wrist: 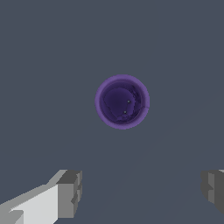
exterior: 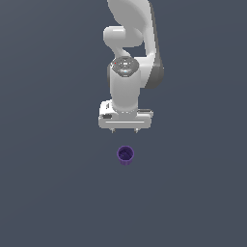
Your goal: Pick up the object and move it to a goal position.
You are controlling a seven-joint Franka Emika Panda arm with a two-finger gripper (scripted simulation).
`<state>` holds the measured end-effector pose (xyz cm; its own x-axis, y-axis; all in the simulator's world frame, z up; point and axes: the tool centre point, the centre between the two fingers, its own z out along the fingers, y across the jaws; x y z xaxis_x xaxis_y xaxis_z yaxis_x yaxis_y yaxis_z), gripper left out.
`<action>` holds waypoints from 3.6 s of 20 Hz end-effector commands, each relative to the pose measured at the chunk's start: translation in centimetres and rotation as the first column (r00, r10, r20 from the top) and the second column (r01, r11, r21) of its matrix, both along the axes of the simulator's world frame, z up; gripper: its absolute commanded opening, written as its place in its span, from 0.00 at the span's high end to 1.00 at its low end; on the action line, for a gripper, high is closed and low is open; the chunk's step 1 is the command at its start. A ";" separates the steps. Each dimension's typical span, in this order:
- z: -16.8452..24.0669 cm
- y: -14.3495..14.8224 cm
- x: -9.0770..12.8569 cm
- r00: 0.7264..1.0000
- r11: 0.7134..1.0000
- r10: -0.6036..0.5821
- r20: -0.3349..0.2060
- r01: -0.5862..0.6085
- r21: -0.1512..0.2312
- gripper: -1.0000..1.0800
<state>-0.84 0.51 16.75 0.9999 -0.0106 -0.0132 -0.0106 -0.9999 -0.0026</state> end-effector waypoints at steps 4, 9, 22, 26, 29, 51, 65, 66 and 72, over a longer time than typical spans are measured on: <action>-0.1 0.6 -0.2 1.000 1.000 0.011 -0.006 -0.011 0.000 0.38; -0.3 1.6 -0.5 0.999 0.999 0.032 -0.017 -0.032 0.000 0.38; -2.2 0.2 2.1 0.996 0.996 0.084 -0.006 -0.084 0.000 0.38; -3.7 -0.9 3.9 0.992 0.992 0.124 0.001 -0.124 -0.001 0.38; -4.9 -1.7 5.1 0.989 0.989 0.151 0.006 -0.151 -0.002 0.38; -9.7 -3.0 6.8 0.981 0.981 0.194 0.013 -0.194 -0.004 0.38; -9.8 -3.0 6.8 0.981 0.981 0.195 0.014 -0.195 -0.005 1.00; -9.7 -3.1 6.8 0.981 0.981 0.195 0.014 -0.195 -0.005 1.00; -7.9 -4.2 6.6 0.981 0.981 0.195 0.014 -0.195 -0.005 1.00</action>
<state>5.72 -3.24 8.13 0.9827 0.1851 -0.0027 0.1851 -0.9827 0.0008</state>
